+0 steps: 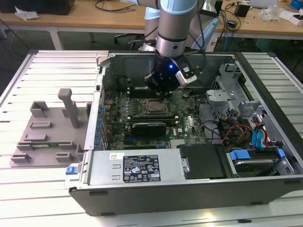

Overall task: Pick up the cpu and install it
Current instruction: 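Install the first cpu locking lever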

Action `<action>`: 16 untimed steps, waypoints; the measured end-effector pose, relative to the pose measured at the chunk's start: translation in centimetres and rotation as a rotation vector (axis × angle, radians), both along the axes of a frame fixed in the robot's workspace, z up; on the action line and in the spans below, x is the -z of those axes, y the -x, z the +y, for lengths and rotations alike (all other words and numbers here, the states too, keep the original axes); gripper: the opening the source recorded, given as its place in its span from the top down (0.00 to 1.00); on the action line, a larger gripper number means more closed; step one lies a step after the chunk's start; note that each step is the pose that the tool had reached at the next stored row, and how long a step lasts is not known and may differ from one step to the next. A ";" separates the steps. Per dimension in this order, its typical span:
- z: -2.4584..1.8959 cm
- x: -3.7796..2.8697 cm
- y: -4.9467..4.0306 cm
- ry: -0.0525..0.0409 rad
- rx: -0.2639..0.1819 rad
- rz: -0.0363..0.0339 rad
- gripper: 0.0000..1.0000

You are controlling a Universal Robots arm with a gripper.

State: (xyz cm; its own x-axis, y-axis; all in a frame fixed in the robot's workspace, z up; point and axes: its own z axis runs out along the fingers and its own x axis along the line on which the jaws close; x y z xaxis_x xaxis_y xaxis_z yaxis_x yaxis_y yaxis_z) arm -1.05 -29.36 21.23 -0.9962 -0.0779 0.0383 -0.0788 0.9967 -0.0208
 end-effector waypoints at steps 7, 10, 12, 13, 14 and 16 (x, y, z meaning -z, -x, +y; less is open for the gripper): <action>-1.42 -0.39 0.04 0.0087 0.000 -0.0006 0.89; -1.42 -1.84 0.04 0.0102 0.000 -0.0007 0.89; -1.42 -3.24 0.04 0.0116 0.000 -0.0007 0.89; -1.42 -3.83 0.03 0.0143 0.000 -0.0007 0.89; -1.42 -4.20 0.04 0.0154 0.000 -0.0006 0.89; -1.42 -4.80 0.04 0.0157 0.000 -0.0006 0.89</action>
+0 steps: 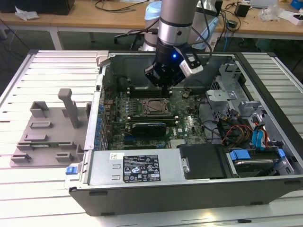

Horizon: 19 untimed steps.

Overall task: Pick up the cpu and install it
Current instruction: 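Install the first cpu locking lever, then install the second cpu locking lever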

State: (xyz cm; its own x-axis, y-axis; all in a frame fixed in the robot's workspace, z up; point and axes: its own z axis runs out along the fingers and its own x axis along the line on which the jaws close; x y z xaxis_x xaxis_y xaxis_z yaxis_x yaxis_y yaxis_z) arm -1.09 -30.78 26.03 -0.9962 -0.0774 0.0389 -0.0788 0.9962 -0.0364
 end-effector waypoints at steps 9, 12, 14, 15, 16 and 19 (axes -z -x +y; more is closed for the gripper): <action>0.00 -0.06 0.00 -0.0001 0.000 -0.0001 0.89; 0.00 -0.07 0.00 0.0000 0.000 0.0000 0.89; 0.00 -0.08 0.00 -0.0001 0.000 -0.0001 0.89; 0.00 -0.09 0.00 -0.0001 0.000 0.0000 0.89; 0.00 -0.10 0.00 0.0000 0.000 0.0000 0.89; -0.84 -0.11 0.00 0.0001 0.000 0.0000 0.89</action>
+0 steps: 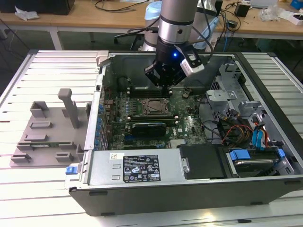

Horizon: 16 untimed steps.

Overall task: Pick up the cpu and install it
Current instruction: 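Install the second cpu locking lever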

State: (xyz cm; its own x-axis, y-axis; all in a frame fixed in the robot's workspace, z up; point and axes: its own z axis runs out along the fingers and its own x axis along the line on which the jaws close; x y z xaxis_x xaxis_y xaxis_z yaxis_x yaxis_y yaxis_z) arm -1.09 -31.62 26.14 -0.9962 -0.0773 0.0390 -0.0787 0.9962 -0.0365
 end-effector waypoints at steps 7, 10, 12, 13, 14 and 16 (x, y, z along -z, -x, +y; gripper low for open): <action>-2.57 0.06 0.14 -0.0254 0.000 0.0000 0.89; -2.99 0.31 0.29 -0.0281 0.002 -0.0002 0.89; -3.16 0.67 0.43 -0.0278 0.008 -0.0002 0.89; -3.40 0.79 0.72 -0.0303 0.009 -0.0002 0.89; -3.67 0.84 1.04 -0.0475 0.009 -0.0001 0.89; -3.99 0.88 1.45 -0.0806 0.009 0.0000 0.89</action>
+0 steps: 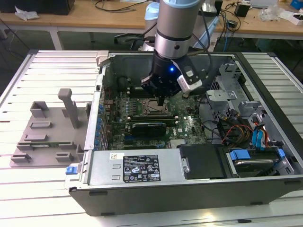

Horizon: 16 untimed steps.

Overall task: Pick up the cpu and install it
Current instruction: 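Install the second cpu locking lever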

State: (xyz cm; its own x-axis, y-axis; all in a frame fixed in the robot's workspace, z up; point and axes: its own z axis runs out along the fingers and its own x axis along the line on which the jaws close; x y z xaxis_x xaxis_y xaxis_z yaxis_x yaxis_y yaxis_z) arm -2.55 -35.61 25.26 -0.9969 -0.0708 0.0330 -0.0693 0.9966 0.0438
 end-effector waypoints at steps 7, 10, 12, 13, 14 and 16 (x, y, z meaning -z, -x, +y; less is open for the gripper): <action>-1.86 0.34 0.86 -0.0582 0.000 0.0000 0.89; -2.51 0.51 1.25 -0.0747 0.000 0.0000 0.89; -3.08 0.71 1.83 -0.0890 0.000 0.0001 0.89; -3.24 0.89 2.07 -0.0929 0.000 -0.0002 0.89; -3.34 1.20 2.35 -0.0929 0.000 0.0000 0.89; -3.41 1.85 2.96 -0.0936 0.000 0.0000 0.89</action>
State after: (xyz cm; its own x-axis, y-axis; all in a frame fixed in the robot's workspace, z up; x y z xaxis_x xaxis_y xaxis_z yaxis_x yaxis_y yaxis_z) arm -5.51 -39.02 23.41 -0.9969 -0.0736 0.0263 -0.0693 0.9882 0.1368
